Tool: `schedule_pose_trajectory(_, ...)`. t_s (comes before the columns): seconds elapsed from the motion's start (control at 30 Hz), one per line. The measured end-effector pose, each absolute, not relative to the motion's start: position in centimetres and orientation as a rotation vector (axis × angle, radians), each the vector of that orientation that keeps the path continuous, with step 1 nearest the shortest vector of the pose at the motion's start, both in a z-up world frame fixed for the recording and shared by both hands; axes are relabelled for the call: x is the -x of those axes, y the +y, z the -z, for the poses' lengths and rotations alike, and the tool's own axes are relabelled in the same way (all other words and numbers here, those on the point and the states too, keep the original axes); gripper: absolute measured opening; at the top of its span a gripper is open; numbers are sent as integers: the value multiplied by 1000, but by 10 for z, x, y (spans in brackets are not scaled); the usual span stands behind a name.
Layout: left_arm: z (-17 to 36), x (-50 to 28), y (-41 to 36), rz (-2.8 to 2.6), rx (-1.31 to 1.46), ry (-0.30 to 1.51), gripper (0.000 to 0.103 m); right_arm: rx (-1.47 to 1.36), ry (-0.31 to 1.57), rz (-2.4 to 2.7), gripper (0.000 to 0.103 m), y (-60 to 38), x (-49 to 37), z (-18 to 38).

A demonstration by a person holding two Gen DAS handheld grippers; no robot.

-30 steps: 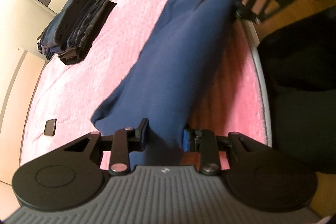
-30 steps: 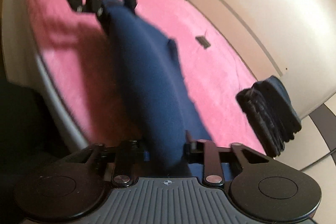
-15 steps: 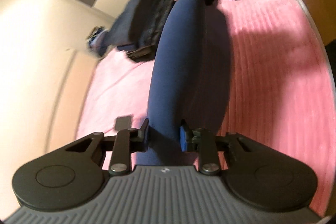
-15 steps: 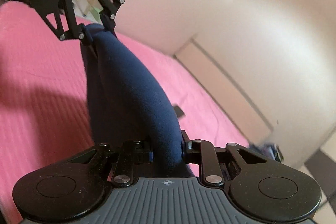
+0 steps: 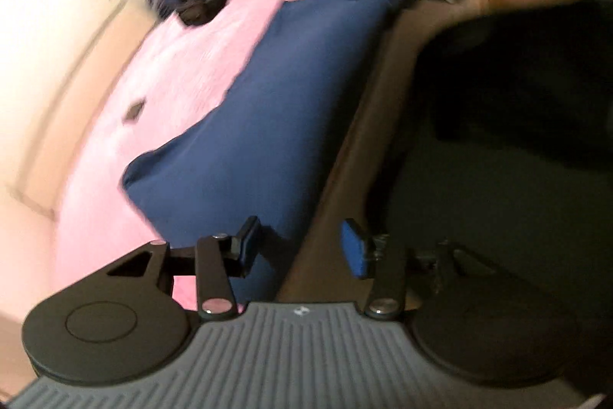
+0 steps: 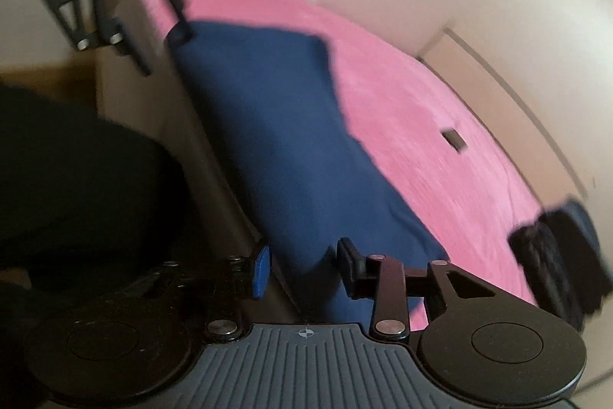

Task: Fold clothes
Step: 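Open both grippers to release the folded shirt, then grasp the folded shirt edge with both grippers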

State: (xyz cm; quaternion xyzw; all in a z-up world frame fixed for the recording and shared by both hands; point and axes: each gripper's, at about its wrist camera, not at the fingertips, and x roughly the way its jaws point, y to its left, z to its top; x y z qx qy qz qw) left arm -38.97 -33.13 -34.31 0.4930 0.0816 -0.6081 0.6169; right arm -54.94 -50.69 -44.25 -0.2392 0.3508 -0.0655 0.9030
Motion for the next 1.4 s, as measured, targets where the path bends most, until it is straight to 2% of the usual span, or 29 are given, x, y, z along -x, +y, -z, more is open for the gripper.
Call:
schedule_pose_trajectory(0.1, 312, 357, -319, 1406, -882, 340, 42, 340, 654, 187, 39, -522, 562, 417)
schedule_pose_trajectory(0.13, 302, 344, -319, 1398, -795, 381, 42, 254, 620, 201, 50, -529, 563, 409)
schedule_pose_trajectory(0.17, 293, 332, -321, 1383, -715, 415, 42, 181, 593, 218, 68, -531, 561, 402)
schedule_pose_trajectory(0.2, 285, 318, -325, 1362, -634, 453, 43, 109, 575, 232, 75, -537, 557, 396)
schedule_pose_trajectory(0.23, 280, 303, -331, 1340, -562, 497, 45, 37, 556, 246, 78, -543, 553, 390)
schedule_pose_trajectory(0.37, 281, 244, -376, 1308, -355, 701, 48, -180, 517, 281, 78, -574, 528, 374)
schedule_pose_trajectory(0.53, 307, 186, -426, 1331, -279, 882, 46, -291, 567, 306, 78, -631, 495, 380)
schedule_pose_trajectory(0.6, 319, 174, -436, 1350, -267, 946, 38, -338, 593, 329, 78, -645, 494, 389)
schedule_pose_trajectory(0.63, 322, 172, -438, 1360, -270, 953, 27, -361, 606, 341, 77, -653, 493, 393)
schedule_pose_trajectory(0.7, 327, 170, -442, 1377, -281, 942, 19, -407, 623, 374, 77, -665, 493, 402)
schedule_pose_trajectory(0.73, 329, 171, -444, 1388, -285, 931, 15, -430, 623, 381, 75, -667, 499, 407)
schedule_pose_trajectory(0.8, 331, 170, -445, 1398, -285, 913, 13, -480, 625, 393, 57, -671, 507, 414)
schedule_pose_trajectory(0.87, 332, 171, -445, 1403, -282, 895, 12, -515, 624, 403, 24, -676, 508, 419)
schedule_pose_trajectory(0.93, 334, 173, -447, 1409, -288, 868, 10, -501, 619, 406, 2, -673, 510, 420)
schedule_pose_trajectory(1.17, 293, 193, -427, 1476, -231, 633, 7, -349, 504, 453, 1, -667, 515, 370)
schedule_pose_trajectory(1.23, 300, 185, -437, 1455, -244, 660, 7, -351, 522, 457, 1, -676, 506, 378)
schedule_pose_trajectory(1.4, 359, 147, -467, 1345, -249, 923, 10, -417, 623, 468, 1, -700, 486, 424)
